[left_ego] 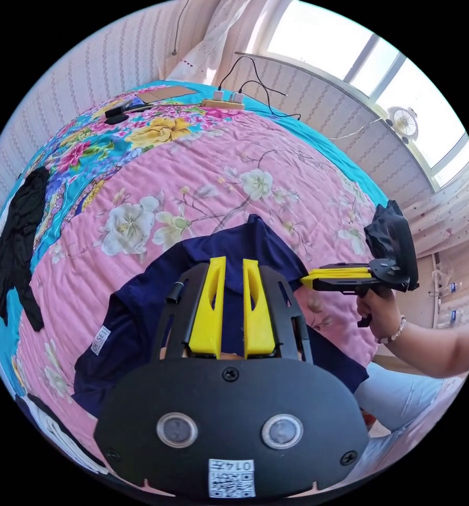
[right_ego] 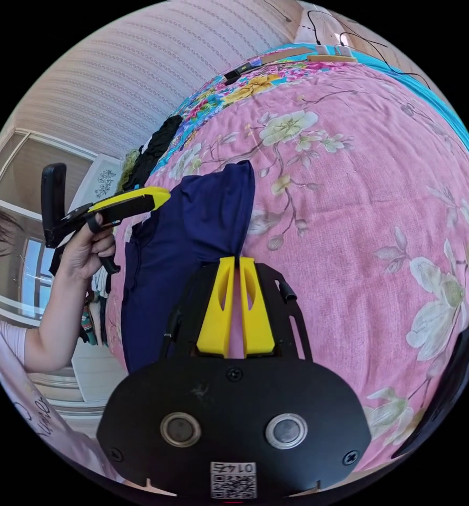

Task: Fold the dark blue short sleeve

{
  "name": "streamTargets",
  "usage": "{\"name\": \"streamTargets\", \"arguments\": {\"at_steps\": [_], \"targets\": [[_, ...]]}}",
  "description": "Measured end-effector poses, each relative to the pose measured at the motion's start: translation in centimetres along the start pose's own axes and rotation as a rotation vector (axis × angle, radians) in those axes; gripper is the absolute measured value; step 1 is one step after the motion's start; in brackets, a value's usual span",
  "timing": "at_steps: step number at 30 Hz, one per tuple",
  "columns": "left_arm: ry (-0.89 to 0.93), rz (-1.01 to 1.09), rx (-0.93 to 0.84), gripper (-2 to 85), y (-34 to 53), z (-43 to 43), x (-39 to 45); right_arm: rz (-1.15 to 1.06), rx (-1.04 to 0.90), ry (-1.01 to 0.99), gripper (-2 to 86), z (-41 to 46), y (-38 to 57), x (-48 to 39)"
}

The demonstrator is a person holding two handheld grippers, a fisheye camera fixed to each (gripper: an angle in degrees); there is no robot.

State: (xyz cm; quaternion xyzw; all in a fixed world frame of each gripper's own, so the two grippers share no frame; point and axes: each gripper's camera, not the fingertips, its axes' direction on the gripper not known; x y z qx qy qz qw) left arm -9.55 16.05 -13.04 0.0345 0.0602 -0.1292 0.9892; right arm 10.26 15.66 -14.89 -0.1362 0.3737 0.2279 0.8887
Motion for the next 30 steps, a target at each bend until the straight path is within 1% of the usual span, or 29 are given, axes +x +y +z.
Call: {"name": "streamTargets", "arguments": {"at_steps": [3,6,9,12,14,16,17,18,19,21,24,25,28,30], "targets": [[-0.018,0.013,-0.016,6.1,-0.8,1.1,-0.1,0.025,0.033,-0.042,0.3,-0.5,0.4,1.4],[-0.025,0.024,-0.038,6.0,-1.6,2.2,-0.2,0.062,0.074,-0.021,0.1,-1.3,0.9,2.9],[-0.012,0.038,-0.04,5.9,-2.7,3.1,0.1,0.089,0.101,-0.057,0.4,-1.9,1.5,4.5],[0.017,0.07,-0.016,6.0,-4.5,4.1,1.2,0.083,0.101,-0.1,1.9,-1.8,1.8,5.3],[0.016,0.078,0.004,6.3,-5.6,5.0,1.6,0.071,0.11,-0.163,4.3,-1.3,1.8,5.3],[0.011,0.087,-0.026,6.4,-6.5,6.8,1.8,0.071,0.108,-0.197,6.1,-0.5,1.4,4.9],[0.02,0.092,-0.082,6.1,-6.9,8.2,1.6,0.08,0.097,-0.202,6.5,0.2,1.0,4.7],[0.023,0.094,-0.092,5.0,-6.8,8.9,1.2,0.081,0.091,-0.202,6.7,0.7,0.7,4.5],[0.034,0.086,-0.076,4.4,-6.6,8.7,0.8,0.079,0.077,-0.193,6.1,1.6,0.2,4.2],[0.114,0.02,0.006,0.2,-5.4,6.5,-1.2,0.091,0.033,-0.187,3.7,2.8,-0.6,4.1],[0.124,-0.019,0.171,-0.7,-1.8,1.3,-3.5,0.064,0.093,-0.16,1.4,1.7,-0.7,3.2],[0.122,-0.026,0.195,-0.8,-0.9,0.3,-3.9,0.044,0.117,-0.152,1.0,0.9,-0.5,2.7],[0.125,-0.084,0.3,-0.9,5.3,-4.0,-5.7,-0.059,0.176,-0.199,0.8,-1.1,-0.3,0.7],[0.104,-0.189,0.363,-0.9,11.2,-5.8,-7.0,-0.177,0.17,-0.2,0.9,-1.8,-0.4,-1.7]]}}
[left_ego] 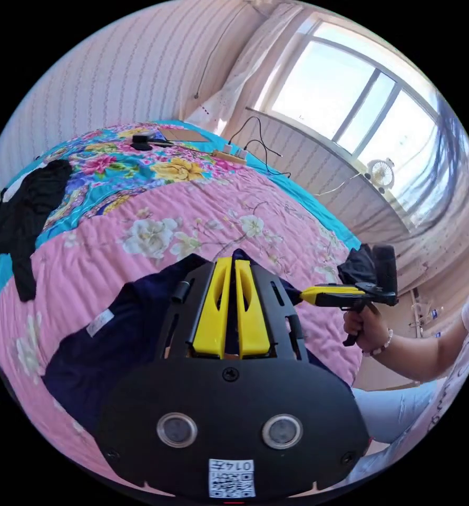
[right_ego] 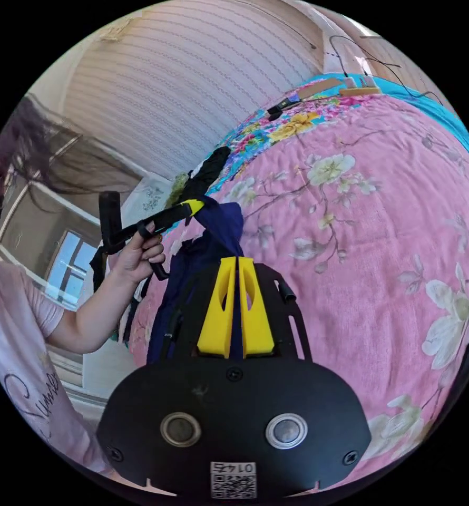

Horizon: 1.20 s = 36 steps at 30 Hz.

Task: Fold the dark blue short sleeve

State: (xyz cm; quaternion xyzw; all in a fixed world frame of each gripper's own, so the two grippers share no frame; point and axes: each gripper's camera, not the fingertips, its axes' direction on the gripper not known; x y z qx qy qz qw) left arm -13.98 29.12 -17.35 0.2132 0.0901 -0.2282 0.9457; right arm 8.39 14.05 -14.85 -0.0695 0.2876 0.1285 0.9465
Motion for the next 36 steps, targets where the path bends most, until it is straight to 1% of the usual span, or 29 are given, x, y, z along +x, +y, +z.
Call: {"name": "streamTargets", "arguments": {"at_steps": [2,3,4,5,6,7,11,16,19,22,24,27,29,32,36], "targets": [[-0.016,-0.078,0.013,-0.7,3.6,-1.3,-1.6,-0.157,-0.07,0.014,1.3,1.2,-0.3,-3.4],[-0.017,-0.142,-0.02,-0.5,5.9,-1.4,-2.9,-0.188,-0.097,0.017,1.5,1.8,-0.2,-4.1],[-0.009,-0.177,-0.05,-0.4,6.9,-1.3,-3.6,-0.229,-0.163,0.026,2.0,3.2,0.0,-5.0],[0.017,-0.227,-0.098,-0.1,8.7,-1.3,-4.9,-0.234,-0.239,0.046,2.8,4.6,0.3,-5.4],[0.027,-0.27,-0.127,0.4,10.2,-1.6,-5.9,-0.234,-0.272,0.05,3.1,5.2,0.5,-5.6],[0.022,-0.283,-0.134,0.6,10.8,-2.0,-6.3,-0.241,-0.323,0.042,3.3,6.0,0.7,-6.0],[-0.034,-0.286,-0.134,1.5,13.1,-4.9,-7.7,-0.272,-0.379,0.035,2.7,7.1,0.3,-7.5],[-0.037,-0.316,-0.091,2.4,13.9,-6.7,-9.5,-0.331,-0.366,0.054,3.8,9.3,-4.3,-10.0],[-0.001,-0.302,-0.069,4.0,13.3,-6.3,-9.8,-0.392,-0.328,0.154,6.3,11.9,-7.8,-12.3],[-0.025,-0.258,-0.124,5.3,12.6,-4.1,-9.2,-0.415,-0.337,0.229,8.6,15.9,-11.1,-13.6],[-0.031,-0.24,-0.185,5.1,12.6,-2.7,-9.0,-0.412,-0.359,0.227,9.5,18.4,-12.6,-13.9],[-0.041,-0.243,-0.21,3.4,13.2,-2.8,-9.0,-0.381,-0.47,0.277,6.4,22.3,-13.8,-13.1],[-0.05,-0.238,-0.206,1.3,13.6,-3.5,-9.0,-0.34,-0.413,0.257,3.1,20.8,-15.1,-12.8],[-0.082,-0.233,-0.172,-0.5,14.2,-4.9,-9.2,-0.32,-0.325,0.271,1.9,18.0,-16.9,-13.0],[-0.079,-0.268,-0.198,0.2,15.1,-5.7,-10.5,-0.309,-0.305,0.327,1.8,17.5,-18.5,-12.1]]}}
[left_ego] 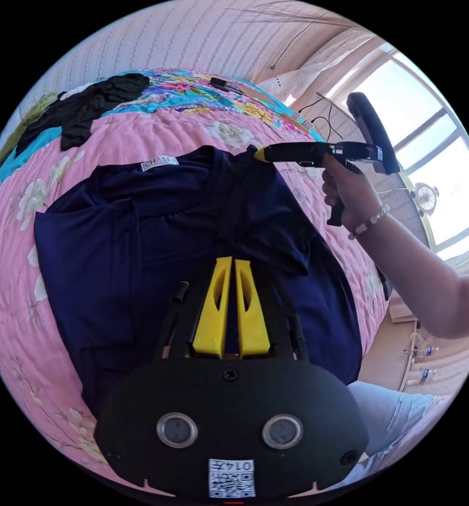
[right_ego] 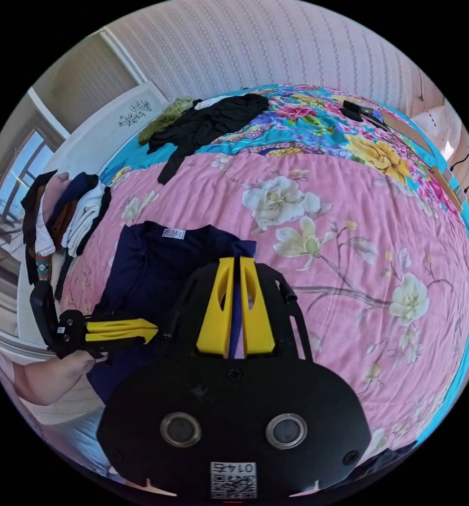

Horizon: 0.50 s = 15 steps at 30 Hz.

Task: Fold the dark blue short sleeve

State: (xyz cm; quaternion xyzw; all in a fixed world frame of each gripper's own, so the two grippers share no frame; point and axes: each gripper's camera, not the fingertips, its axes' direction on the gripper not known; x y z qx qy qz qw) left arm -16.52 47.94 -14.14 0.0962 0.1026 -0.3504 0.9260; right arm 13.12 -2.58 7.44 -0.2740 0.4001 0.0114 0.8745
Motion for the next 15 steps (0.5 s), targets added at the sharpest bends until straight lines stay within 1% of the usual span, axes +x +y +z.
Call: {"name": "streamTargets", "arguments": {"at_steps": [2,4,7,9,11,13,15], "targets": [[0.011,-0.022,0.031,1.1,0.6,-1.4,-1.0,0.021,-0.056,-0.023,2.2,1.1,-0.7,1.2],[-0.021,-0.048,0.07,2.0,1.3,-3.5,-2.3,0.035,-0.07,-0.013,2.7,1.1,-0.7,1.8],[-0.132,-0.141,0.151,2.9,2.2,-7.5,-5.7,0.061,-0.02,0.005,4.1,-0.6,0.1,2.8],[-0.318,-0.216,0.2,3.3,2.3,-10.1,-8.5,0.067,0.009,-0.05,5.5,-1.3,0.7,3.5],[-0.427,-0.227,0.245,3.7,2.0,-11.4,-10.2,0.084,0.007,-0.118,7.8,-0.9,1.1,4.3],[-0.429,-0.258,0.243,4.9,1.4,-11.8,-12.3,0.089,-0.014,-0.115,8.9,0.1,1.3,4.7],[-0.385,-0.303,0.153,7.3,0.6,-11.0,-15.1,0.098,-0.046,-0.109,8.8,1.4,1.6,5.2]]}}
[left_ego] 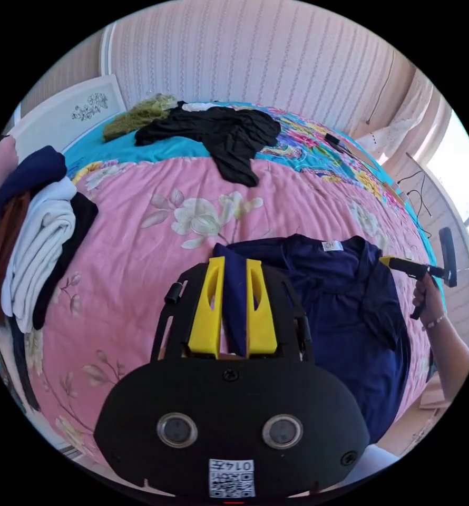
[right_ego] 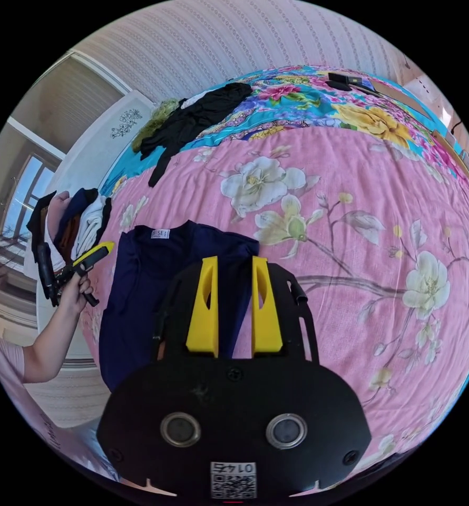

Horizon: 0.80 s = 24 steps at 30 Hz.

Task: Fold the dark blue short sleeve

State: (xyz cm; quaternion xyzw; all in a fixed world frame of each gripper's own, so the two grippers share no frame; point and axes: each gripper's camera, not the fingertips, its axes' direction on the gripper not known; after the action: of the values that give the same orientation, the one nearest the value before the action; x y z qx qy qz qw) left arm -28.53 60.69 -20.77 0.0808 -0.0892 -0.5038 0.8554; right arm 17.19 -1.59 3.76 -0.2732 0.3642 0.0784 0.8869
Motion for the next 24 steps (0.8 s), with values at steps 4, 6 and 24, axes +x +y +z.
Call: {"name": "streamTargets", "arguments": {"at_steps": [4,6,24], "targets": [[0.045,-0.004,-0.045,6.2,-0.1,1.0,-1.6,0.03,-0.006,-0.023,3.3,-0.1,0.5,1.6],[0.128,-0.019,-0.061,2.4,0.1,0.6,-2.9,0.043,-0.015,-0.042,2.1,-0.5,0.8,2.3],[0.287,0.022,0.214,-1.0,2.1,-15.8,-7.6,0.061,0.286,-0.231,0.3,-11.4,4.0,5.8]]}}
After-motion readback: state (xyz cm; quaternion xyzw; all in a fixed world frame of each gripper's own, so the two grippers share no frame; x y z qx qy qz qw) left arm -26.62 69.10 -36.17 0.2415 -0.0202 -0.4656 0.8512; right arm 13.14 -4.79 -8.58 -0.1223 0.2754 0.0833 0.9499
